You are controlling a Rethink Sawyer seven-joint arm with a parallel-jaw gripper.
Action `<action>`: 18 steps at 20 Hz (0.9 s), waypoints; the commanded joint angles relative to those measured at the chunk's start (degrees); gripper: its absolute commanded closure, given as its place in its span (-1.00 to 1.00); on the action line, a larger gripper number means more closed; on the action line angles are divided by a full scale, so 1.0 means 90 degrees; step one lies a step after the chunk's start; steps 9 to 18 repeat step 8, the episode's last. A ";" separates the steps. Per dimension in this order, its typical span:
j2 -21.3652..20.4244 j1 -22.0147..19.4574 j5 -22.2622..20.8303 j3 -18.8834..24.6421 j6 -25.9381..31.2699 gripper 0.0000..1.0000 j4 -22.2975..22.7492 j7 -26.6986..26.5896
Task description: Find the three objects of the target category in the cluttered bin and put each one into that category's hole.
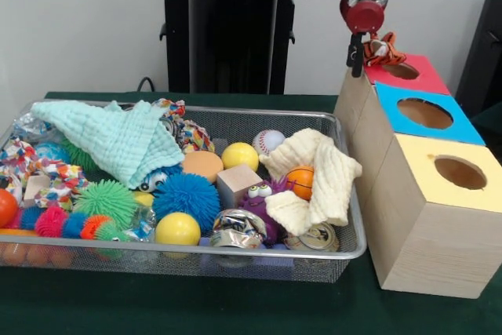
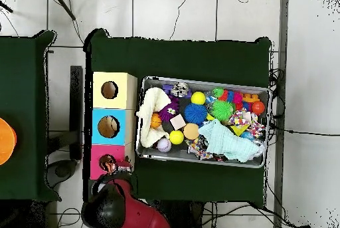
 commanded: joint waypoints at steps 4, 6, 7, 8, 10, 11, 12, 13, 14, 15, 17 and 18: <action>-0.0503 0.0219 0.0568 0.0013 0.1006 -1.00 -0.0444 0.1193; -0.0552 0.0303 0.0628 -0.0077 0.1126 -1.00 -0.0481 0.1171; -0.0498 0.1001 0.0699 -0.1069 0.1651 -1.00 -0.0847 0.0926; -0.0445 0.1700 0.0770 -0.2061 0.2175 -1.00 -0.1213 0.0682; -0.0445 0.1700 0.0770 -0.2061 0.2175 -1.00 -0.1213 0.0682; -0.0445 0.1700 0.0770 -0.2061 0.2175 -1.00 -0.1213 0.0682; -0.0445 0.1700 0.0770 -0.2061 0.2175 -1.00 -0.1213 0.0682; -0.0445 0.1700 0.0770 -0.2061 0.2175 -1.00 -0.1213 0.0682; -0.0445 0.1700 0.0770 -0.2061 0.2175 -1.00 -0.1213 0.0682; -0.0445 0.1700 0.0770 -0.2061 0.2175 -1.00 -0.1213 0.0682; -0.0445 0.1700 0.0770 -0.2061 0.2175 -1.00 -0.1213 0.0682; -0.0445 0.1700 0.0770 -0.2061 0.2175 -1.00 -0.1213 0.0682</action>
